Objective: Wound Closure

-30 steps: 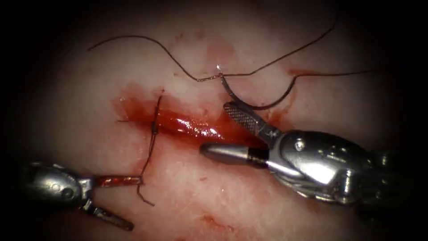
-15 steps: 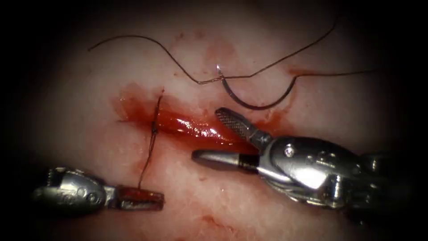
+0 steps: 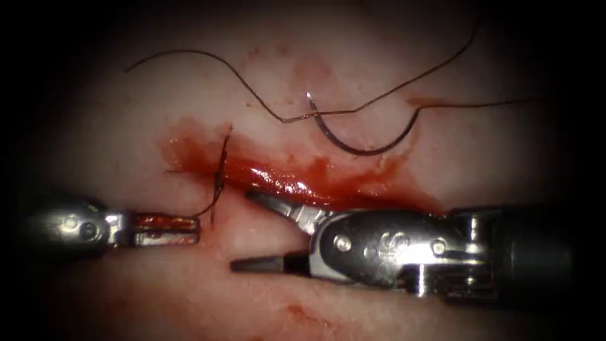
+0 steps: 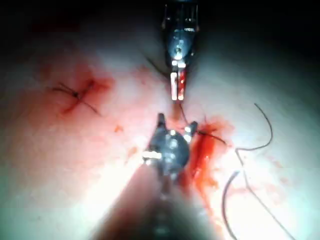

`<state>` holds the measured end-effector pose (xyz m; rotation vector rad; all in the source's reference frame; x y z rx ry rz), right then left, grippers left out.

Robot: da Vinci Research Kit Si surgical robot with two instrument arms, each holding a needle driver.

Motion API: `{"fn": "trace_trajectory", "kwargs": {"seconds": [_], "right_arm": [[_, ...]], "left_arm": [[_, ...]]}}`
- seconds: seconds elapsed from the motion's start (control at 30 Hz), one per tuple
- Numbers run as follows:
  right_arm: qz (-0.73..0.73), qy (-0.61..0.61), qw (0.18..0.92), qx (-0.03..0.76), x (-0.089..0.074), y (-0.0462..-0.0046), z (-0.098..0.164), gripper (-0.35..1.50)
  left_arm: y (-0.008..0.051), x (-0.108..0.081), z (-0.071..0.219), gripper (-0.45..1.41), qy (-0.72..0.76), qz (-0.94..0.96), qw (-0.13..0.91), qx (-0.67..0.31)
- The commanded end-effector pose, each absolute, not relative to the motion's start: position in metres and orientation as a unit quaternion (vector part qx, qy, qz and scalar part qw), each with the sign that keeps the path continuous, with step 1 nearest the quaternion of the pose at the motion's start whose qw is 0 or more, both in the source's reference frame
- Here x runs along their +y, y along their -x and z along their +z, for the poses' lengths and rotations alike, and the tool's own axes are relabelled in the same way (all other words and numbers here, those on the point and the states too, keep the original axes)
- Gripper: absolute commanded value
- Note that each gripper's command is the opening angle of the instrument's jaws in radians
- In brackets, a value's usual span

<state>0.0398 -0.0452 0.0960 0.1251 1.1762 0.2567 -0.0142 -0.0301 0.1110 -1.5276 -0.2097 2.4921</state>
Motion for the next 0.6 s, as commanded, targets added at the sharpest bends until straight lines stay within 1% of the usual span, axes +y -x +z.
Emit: {"fn": "trace_trajectory", "kwargs": {"seconds": [0.03, 0.23, 0.43, 0.6], "right_arm": [[0.119, -0.044, 0.825, 0.551, -0.0451, -0.0415, 0.0964, 0.99], [0.115, -0.007, 0.835, 0.538, -0.0442, -0.0431, 0.0971, 1.01], [0.111, 0.011, 0.838, 0.534, -0.0445, -0.0455, 0.0992, 1.06], [0.105, 0.019, 0.841, 0.531, -0.0445, -0.0469, 0.0995, 1.06]], "left_arm": [[0.0149, -0.0302, 0.1116, -0.45, 0.520, 0.845, 0.107, -0.072], [0.0151, -0.0295, 0.1107, -0.45, 0.526, 0.839, 0.114, -0.073], [0.0151, -0.0295, 0.1106, -0.45, 0.531, 0.837, 0.115, -0.073], [0.0155, -0.0296, 0.1108, -0.45, 0.538, 0.832, 0.113, -0.078]]}}
